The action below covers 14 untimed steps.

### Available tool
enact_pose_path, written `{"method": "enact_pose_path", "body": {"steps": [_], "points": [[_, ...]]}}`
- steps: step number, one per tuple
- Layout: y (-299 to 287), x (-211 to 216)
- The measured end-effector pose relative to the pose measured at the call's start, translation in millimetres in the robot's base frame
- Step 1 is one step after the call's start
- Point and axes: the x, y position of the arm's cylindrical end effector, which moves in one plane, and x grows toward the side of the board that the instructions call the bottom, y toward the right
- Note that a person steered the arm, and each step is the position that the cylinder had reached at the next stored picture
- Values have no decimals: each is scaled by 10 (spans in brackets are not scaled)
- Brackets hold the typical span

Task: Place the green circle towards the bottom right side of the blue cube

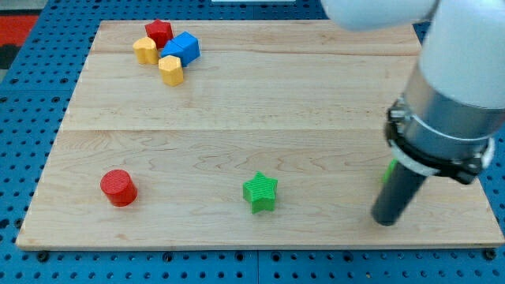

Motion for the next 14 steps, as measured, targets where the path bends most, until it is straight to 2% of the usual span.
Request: {"method": "enact_pose_path", "body": {"steps": [1,2,3,4,5,6,7,8,9,10,11,12,13,14], "points": [[635,-143],[-228,-713],[-502,-1025],[-312,-1057],[-987,-1374],[-1935,-1821],[-1777,-1717],[-1888,-1974],[-2273,-2405],[-2523,-2378],[-1438,-1789],[-828,-701],[-1161,90],[-1990,-599]]}}
